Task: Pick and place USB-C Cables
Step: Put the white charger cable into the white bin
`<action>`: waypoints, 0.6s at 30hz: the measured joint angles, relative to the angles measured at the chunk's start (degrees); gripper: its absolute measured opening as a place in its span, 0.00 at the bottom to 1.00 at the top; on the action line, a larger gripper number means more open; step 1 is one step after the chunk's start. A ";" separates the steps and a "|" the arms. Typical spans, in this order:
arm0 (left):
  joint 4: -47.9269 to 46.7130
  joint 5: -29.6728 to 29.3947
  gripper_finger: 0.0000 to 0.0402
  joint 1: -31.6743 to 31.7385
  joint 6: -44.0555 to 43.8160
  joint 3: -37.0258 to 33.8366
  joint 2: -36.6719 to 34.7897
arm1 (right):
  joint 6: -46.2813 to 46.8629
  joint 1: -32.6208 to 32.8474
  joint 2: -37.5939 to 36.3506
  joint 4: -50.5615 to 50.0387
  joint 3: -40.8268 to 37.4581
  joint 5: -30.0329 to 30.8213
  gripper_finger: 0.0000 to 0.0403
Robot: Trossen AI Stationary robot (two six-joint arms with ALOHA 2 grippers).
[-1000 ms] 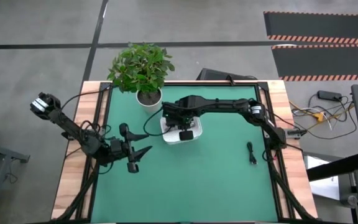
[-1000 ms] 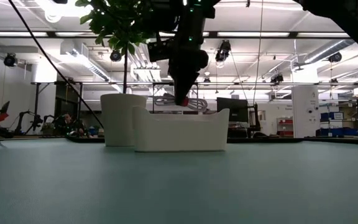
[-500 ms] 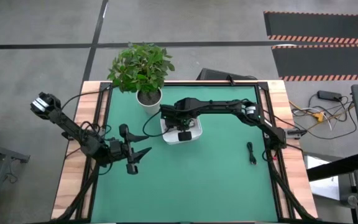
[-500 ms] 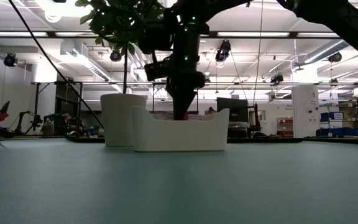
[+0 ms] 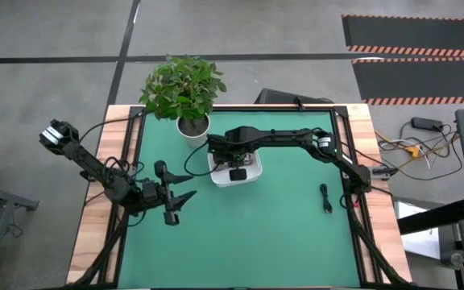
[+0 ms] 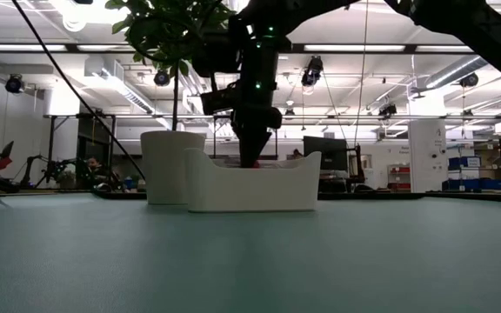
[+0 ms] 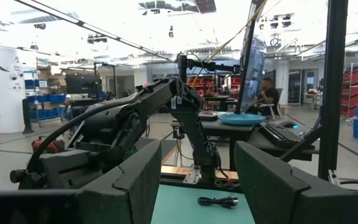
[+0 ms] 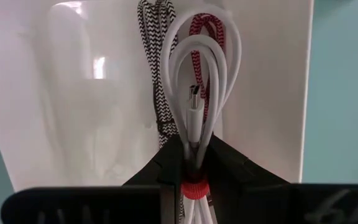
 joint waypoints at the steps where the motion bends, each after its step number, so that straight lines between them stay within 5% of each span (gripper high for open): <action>1: 0.00 0.00 0.47 -0.09 0.00 0.00 0.00 | 0.00 0.00 0.00 0.22 -0.20 -0.02 0.11; 18: -0.33 0.00 0.47 -0.17 -0.04 -0.02 0.00 | -1.50 0.00 0.00 7.44 -6.59 0.12 0.11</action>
